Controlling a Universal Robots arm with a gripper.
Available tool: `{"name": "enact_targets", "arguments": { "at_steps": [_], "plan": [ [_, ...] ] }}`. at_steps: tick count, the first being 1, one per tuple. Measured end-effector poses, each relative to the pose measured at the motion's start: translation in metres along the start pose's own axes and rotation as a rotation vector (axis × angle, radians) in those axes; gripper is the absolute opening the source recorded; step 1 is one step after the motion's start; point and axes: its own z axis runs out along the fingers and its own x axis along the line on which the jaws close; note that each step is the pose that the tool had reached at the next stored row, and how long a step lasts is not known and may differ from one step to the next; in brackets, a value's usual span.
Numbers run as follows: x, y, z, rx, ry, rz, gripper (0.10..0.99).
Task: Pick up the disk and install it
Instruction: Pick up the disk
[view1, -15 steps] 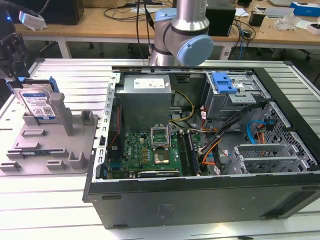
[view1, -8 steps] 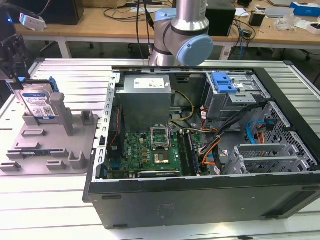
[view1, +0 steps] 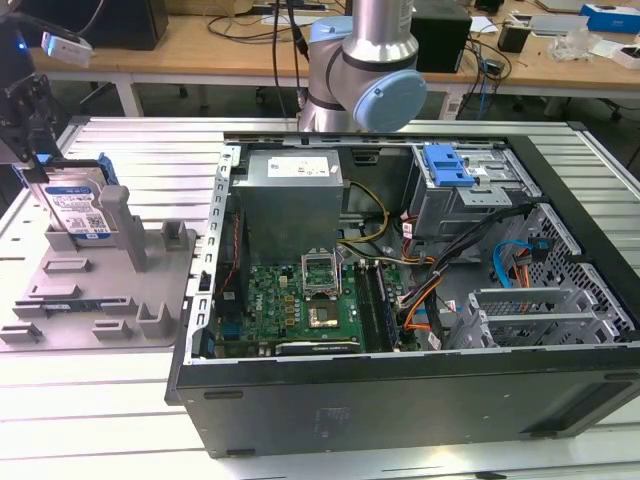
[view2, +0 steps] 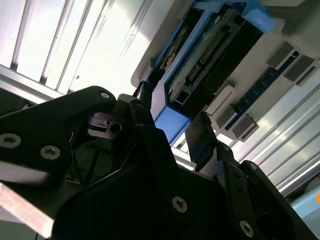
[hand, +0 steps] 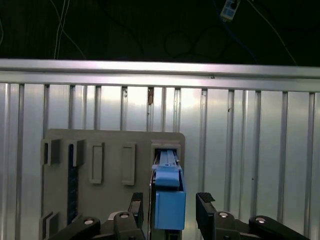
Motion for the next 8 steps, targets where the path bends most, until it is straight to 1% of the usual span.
{"name": "enact_targets", "arguments": {
  "at_steps": [8],
  "plan": [
    [-0.0001, 0.0000, 0.0048, 0.000, 0.0000, 0.000, 0.545]
  ]
}}
